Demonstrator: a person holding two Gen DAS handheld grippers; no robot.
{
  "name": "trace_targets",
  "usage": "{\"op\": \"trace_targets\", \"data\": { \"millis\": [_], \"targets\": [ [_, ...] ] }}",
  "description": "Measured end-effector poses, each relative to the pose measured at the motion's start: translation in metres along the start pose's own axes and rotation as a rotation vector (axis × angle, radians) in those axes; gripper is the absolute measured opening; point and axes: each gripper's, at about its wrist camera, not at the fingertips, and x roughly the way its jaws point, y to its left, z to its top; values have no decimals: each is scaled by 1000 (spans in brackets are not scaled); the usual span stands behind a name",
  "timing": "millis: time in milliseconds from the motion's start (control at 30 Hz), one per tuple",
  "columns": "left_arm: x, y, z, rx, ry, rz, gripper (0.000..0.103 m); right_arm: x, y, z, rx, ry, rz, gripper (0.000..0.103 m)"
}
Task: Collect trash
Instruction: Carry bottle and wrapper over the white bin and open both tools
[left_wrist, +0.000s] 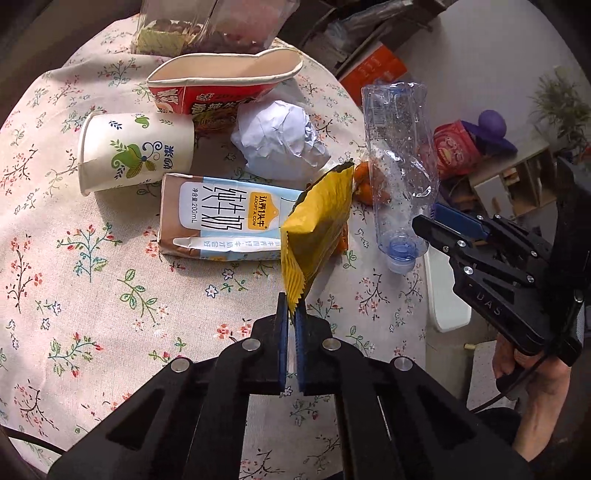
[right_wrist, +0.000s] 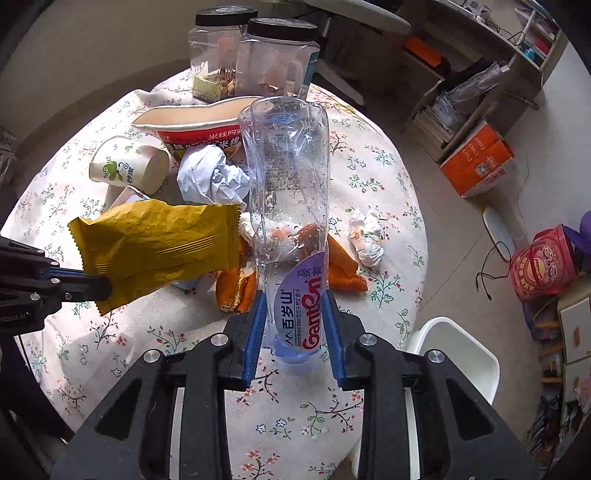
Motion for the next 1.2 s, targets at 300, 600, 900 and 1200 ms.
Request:
{"op": "trace_targets", "data": {
  "millis": [300, 600, 900, 1200],
  "targets": [
    [-12, -28, 4, 70, -80, -7, 2, -18, -28, -14, 224, 3, 113, 29],
    [-11, -83, 16, 119, -153, -79, 2, -56, -69, -32, 370, -92, 89, 29],
    [23, -151, 13, 179, -156, -156, 2, -64, -123, -66, 521, -87, -3, 29],
    [85, -210, 4, 219, -54, -243, 2, -53, -172, -120, 665, 15, -120, 29]
  ]
}}
